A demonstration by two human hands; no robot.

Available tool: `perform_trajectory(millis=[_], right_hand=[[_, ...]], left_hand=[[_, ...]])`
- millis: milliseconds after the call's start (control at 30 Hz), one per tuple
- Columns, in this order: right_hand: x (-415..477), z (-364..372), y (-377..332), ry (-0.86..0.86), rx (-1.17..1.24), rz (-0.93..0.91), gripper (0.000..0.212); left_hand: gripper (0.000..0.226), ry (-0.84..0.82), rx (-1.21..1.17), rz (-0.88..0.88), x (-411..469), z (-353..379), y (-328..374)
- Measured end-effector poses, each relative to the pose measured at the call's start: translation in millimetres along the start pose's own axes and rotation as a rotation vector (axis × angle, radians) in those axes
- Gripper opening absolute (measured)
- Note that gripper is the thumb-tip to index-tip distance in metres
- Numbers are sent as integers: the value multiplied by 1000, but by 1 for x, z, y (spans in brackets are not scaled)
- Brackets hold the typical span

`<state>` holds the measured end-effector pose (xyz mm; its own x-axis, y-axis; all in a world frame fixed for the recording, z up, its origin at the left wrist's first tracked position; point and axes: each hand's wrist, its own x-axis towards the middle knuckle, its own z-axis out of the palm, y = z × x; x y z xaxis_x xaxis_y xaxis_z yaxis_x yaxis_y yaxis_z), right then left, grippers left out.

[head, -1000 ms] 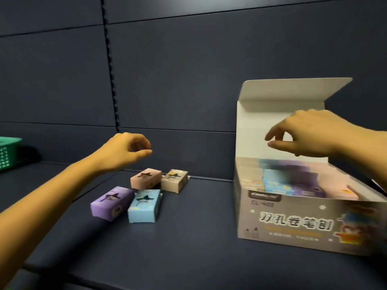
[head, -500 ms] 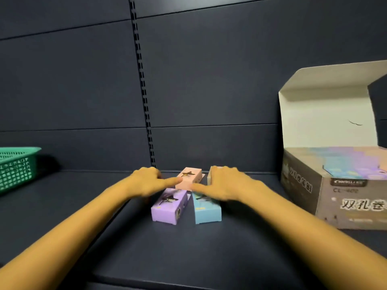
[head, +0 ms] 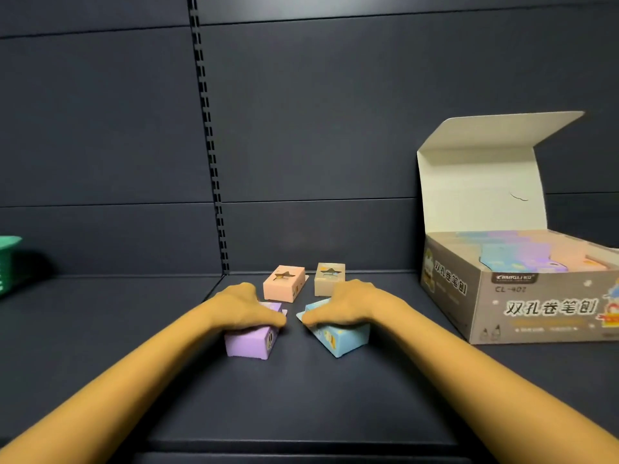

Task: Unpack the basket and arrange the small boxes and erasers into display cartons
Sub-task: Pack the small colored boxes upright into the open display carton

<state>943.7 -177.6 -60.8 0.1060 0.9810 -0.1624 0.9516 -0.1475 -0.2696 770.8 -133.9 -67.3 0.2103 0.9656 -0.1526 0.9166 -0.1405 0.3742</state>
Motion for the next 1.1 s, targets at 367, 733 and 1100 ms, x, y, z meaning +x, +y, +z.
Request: perform_trajectory(millis=[367, 733, 1100], right_hand=[[-39, -31, 15, 245, 205, -172, 70], [-85, -122, 129, 576, 656, -340, 47], [-89, -165, 258, 729, 643, -281, 54]], left_hand=[[76, 242, -264, 76, -24, -2, 14], [42, 313, -810, 438, -38, -22, 119], [43, 226, -707, 729, -34, -1, 244]])
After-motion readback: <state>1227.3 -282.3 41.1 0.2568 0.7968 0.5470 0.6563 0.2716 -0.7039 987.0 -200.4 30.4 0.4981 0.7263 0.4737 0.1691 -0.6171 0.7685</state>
